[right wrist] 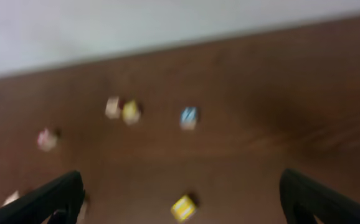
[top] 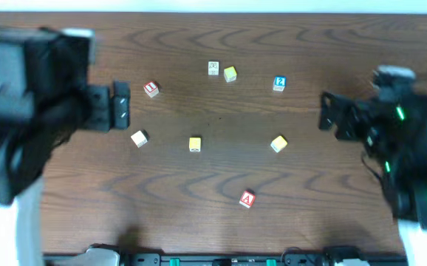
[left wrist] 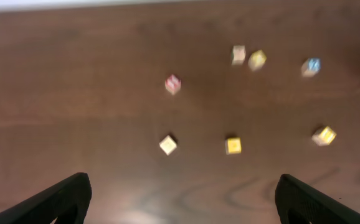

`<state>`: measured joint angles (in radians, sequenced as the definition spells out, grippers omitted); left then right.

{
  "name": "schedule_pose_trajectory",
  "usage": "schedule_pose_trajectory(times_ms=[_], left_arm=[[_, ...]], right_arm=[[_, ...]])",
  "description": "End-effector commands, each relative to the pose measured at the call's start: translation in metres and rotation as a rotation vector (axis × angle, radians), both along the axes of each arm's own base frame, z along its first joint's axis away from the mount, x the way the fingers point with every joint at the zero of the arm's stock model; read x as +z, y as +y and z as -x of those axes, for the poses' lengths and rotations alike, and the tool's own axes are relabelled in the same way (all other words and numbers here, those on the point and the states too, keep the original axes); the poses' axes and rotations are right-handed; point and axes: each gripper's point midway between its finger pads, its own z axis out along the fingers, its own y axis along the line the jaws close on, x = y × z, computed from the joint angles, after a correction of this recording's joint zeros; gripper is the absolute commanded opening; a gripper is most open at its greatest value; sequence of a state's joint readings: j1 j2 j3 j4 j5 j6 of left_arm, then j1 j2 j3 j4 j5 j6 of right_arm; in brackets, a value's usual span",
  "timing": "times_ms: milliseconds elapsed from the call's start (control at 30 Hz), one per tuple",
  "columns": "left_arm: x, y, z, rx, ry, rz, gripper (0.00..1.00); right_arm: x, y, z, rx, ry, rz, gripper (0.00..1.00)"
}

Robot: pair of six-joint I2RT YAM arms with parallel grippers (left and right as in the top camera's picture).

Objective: Spell out Ai2
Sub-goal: 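Move the left gripper over the red 'I' block and lower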

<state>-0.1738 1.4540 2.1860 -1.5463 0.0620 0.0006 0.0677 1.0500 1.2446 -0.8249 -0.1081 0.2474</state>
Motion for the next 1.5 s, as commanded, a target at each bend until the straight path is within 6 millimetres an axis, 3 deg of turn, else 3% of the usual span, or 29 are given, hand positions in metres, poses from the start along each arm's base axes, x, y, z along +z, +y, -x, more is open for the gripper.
schedule_pose_trajectory(times_ms=[0,200,333,533,700,900,1033,1233,1300,1333,1467], left_arm=[[-0.02,-0.002,-0.013,-0.007,0.087,-0.016,0.95],[-0.078,0.0,-0.042,0.011,0.305,-0.088,0.95],[-0.106,0.003,-0.071,0.043,0.352,-0.131,0.95],[-0.151,0.004,-0.128,0.174,0.36,-0.125,0.95],[-0.195,0.018,-0.164,0.526,0.38,0.013,0.95],[-0.259,0.0,-0.207,0.539,0.442,0.161,0.95],[-0.299,-0.002,-0.215,0.639,0.497,0.19,0.96],[-0.344,-0.02,-0.233,0.616,0.518,0.233,0.98],[-0.352,-0.022,-0.235,0.629,0.518,0.229,1.0],[-0.356,-0.02,-0.236,0.649,0.514,0.216,0.95],[-0.358,-0.018,-0.231,0.705,0.526,0.215,0.93]], right_arm=[[-0.033,0.032,-0.008,0.132,0.159,-0.113,0.99],[-0.12,0.047,-0.004,0.152,0.526,-0.128,0.99],[-0.149,0.043,0.002,0.057,0.628,0.01,0.99],[-0.147,0.07,0.002,0.077,0.582,0.087,0.99],[-0.151,0.062,0.01,-0.043,0.629,0.06,0.99],[-0.153,0.057,0.016,-0.056,0.653,0.078,0.99],[-0.154,0.054,0.021,-0.06,0.673,0.09,0.99],[-0.155,0.051,0.024,-0.068,0.685,0.106,0.99],[-0.156,0.048,0.025,-0.078,0.686,0.121,0.99],[-0.156,0.045,0.025,-0.086,0.685,0.133,0.99],[-0.156,0.043,0.028,-0.092,0.694,0.147,0.99]])
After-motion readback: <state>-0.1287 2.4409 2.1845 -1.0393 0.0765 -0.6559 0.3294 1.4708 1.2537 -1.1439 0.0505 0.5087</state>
